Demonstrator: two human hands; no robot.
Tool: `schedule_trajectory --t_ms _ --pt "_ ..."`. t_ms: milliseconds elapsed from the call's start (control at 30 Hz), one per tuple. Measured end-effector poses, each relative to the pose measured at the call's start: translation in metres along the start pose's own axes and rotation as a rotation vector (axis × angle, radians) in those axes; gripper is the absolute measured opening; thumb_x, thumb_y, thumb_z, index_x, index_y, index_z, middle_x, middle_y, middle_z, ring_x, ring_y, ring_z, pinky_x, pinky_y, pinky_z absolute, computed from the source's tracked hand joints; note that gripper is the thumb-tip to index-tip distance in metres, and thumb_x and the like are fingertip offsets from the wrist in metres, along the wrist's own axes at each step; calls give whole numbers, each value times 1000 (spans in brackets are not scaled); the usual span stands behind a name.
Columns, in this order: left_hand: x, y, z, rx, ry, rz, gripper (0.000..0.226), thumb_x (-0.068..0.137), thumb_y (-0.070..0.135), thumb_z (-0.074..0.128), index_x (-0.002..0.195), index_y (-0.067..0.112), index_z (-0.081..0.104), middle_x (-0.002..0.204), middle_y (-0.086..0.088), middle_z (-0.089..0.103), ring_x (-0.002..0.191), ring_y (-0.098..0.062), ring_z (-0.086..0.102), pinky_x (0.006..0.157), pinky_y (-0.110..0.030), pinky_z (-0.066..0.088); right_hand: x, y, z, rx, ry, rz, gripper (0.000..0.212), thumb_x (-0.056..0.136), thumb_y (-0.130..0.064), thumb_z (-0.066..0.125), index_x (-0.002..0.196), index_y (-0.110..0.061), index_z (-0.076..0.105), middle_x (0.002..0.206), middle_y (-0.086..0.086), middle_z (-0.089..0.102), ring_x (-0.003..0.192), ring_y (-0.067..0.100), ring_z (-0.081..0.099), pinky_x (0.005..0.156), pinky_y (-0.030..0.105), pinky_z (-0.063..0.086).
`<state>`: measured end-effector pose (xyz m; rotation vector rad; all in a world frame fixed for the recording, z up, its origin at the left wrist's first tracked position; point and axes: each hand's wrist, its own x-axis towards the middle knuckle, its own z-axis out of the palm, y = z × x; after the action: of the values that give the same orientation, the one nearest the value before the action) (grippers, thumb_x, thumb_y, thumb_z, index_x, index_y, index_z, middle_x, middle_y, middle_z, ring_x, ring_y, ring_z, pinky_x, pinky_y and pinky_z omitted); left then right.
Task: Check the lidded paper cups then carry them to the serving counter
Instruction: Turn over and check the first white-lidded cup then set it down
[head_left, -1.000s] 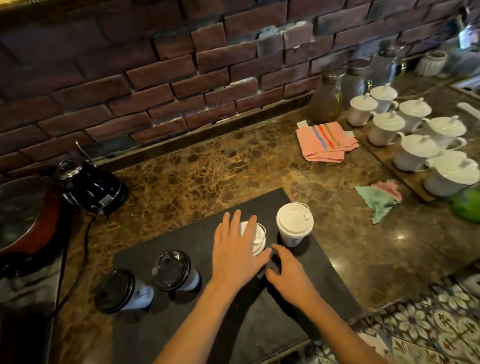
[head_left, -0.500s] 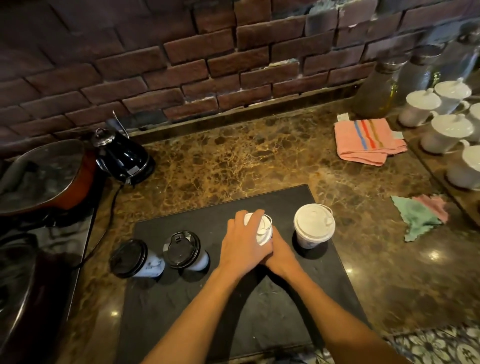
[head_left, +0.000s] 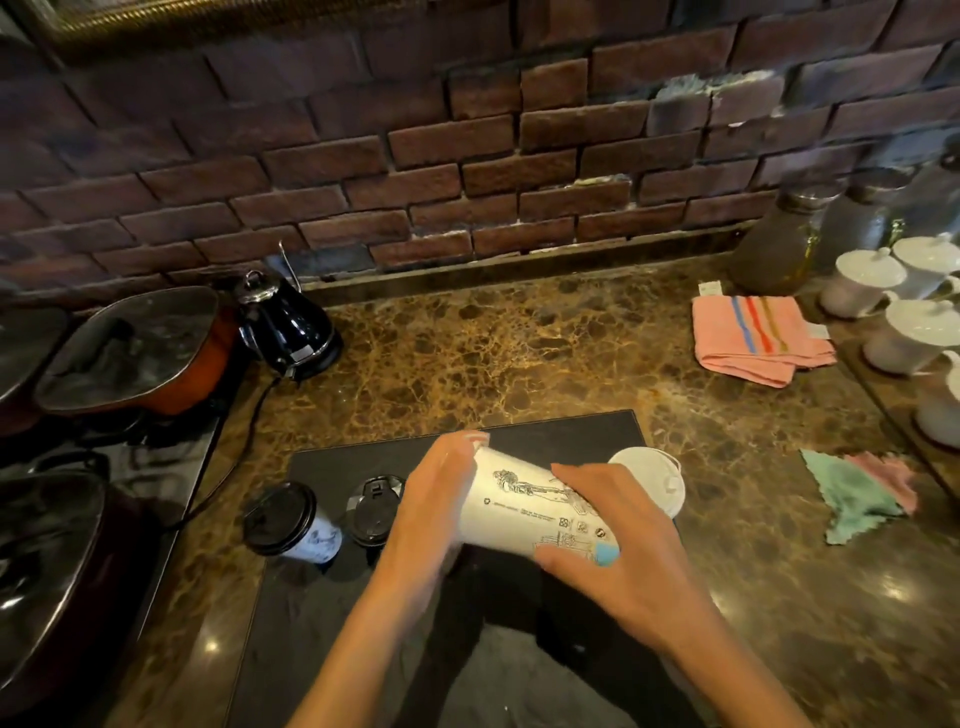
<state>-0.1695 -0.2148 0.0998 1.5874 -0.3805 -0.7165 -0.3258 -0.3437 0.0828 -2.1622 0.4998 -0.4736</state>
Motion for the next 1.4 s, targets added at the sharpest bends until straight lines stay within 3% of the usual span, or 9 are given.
schedule_trajectory --t_ms 133,367,533,700,833,967,1133,1300,1400 --pt "-11 30 13 -94 36 68 31 106 31 43 112 24 72 106 -13 73 89 -24 71 63 -38 57 2 -26 -22 -50 181 -207 50 84 -45 63 128 -21 63 120 -8 60 112 -1 55 87 10 45" --pt "-35 49 34 -123 3 304 44 94 46 44 116 19 71 108 -14 73 99 -45 66 83 -60 51 -16 -56 -17 204 654 -192 37 91 -16 42 98 4 73 100 5 71 97 10 67 81 20 48" --pt "-48 52 36 -51 5 486 44 96 40 38 116 17 70 111 -7 72 93 -31 69 71 -46 54 -22 -67 -24 460 677 36 33 92 -16 45 94 -9 78 93 3 77 90 21 72 68 33 56" --pt "-57 72 32 1 -9 662 41 95 39 45 116 15 69 112 -9 69 93 -30 69 66 -48 56 -18 -84 -34 798 527 283 35 96 -17 48 82 -18 80 83 12 76 78 27 75 50 30 52" --pt "-54 93 24 -130 41 425 36 93 37 48 110 19 74 108 -8 75 93 -26 72 65 -38 56 -13 -99 -37 320 582 -161 30 90 -24 43 95 -17 71 100 1 69 95 14 65 74 21 50" --pt "-56 97 31 -105 -31 195 28 89 41 54 97 28 77 99 -2 77 87 -19 72 65 -37 53 -16 -88 -36 61 723 -490 28 89 -10 42 99 2 65 100 11 66 92 23 65 76 35 50" --pt "-57 88 47 -159 34 367 32 93 35 46 102 28 76 103 -7 75 90 -30 71 65 -40 53 -15 -88 -35 251 807 -240 29 89 -7 40 91 -3 69 90 5 69 87 11 66 69 21 49" --pt "-52 74 49 22 72 653 41 94 39 40 117 24 70 115 -4 69 98 -27 67 67 -45 56 -1 -77 -47 602 615 286 32 93 4 50 81 -11 75 76 -1 74 67 22 72 43 39 53" --pt "-48 77 51 47 133 597 37 95 41 43 115 27 71 114 2 70 100 -24 67 69 -44 56 4 -76 -54 541 535 280 30 95 3 49 88 -12 74 80 -4 73 70 3 70 52 20 52"
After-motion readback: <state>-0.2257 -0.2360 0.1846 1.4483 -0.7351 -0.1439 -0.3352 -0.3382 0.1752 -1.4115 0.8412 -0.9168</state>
